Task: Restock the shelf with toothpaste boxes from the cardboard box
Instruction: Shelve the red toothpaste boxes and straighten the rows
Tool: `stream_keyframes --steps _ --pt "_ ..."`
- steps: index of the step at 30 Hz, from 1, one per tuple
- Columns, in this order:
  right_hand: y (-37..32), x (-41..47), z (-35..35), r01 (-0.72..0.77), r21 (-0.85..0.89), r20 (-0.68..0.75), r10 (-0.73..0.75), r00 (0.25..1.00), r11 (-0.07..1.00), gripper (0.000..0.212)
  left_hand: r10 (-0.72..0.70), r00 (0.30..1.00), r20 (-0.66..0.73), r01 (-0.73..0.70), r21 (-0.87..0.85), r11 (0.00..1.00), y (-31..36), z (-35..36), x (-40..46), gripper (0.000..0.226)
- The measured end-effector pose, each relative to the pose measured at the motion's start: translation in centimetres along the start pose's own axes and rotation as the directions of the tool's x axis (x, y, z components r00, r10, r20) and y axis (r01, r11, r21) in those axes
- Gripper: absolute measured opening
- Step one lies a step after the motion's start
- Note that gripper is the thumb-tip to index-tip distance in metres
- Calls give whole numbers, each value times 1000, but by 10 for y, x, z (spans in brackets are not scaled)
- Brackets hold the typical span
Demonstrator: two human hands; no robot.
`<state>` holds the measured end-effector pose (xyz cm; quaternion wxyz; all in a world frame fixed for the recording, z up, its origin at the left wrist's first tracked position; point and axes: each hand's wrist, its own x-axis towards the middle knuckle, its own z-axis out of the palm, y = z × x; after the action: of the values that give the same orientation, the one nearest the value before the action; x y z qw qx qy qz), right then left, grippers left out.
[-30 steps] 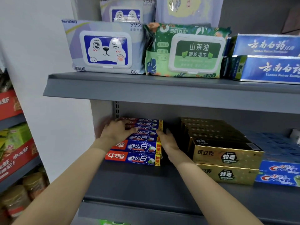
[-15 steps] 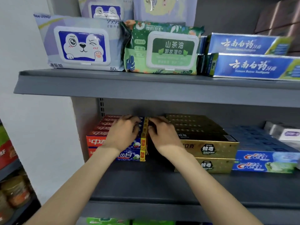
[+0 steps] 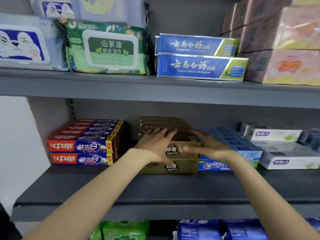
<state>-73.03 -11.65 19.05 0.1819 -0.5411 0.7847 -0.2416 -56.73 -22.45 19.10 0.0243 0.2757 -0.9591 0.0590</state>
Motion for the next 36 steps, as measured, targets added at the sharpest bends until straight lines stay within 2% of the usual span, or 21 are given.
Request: stream_keyframes --steps 2,5,9,15,24,29,33,36 --pt "12 4 2 27 -88 53 -22 998 996 105 -44 999 -14 44 33 998 5 3 3 115" --pt "18 10 9 93 -245 -54 -109 993 965 105 -92 995 -42 94 39 995 7 3 4 114" --pt "21 15 16 116 -230 -102 -142 985 966 97 -119 992 -40 121 44 992 8 0 1 108" --pt "10 20 23 183 -231 -90 -208 974 956 94 -178 983 -55 180 38 983 -3 -1 -7 103" --pt "-10 25 39 244 -163 -58 -256 965 956 94 -275 961 1 275 -4 961 -23 -2 -19 101" --pt "-9 25 33 235 80 88 -242 966 969 107 -292 956 14 292 -2 957 -24 -1 -18 103" --pt "-15 33 43 169 205 30 -179 983 964 120 -306 952 20 306 -13 952 -27 -4 -20 103" --pt "-13 39 49 165 179 6 -169 986 970 119 -306 952 18 306 -21 952 -26 -3 -22 101"
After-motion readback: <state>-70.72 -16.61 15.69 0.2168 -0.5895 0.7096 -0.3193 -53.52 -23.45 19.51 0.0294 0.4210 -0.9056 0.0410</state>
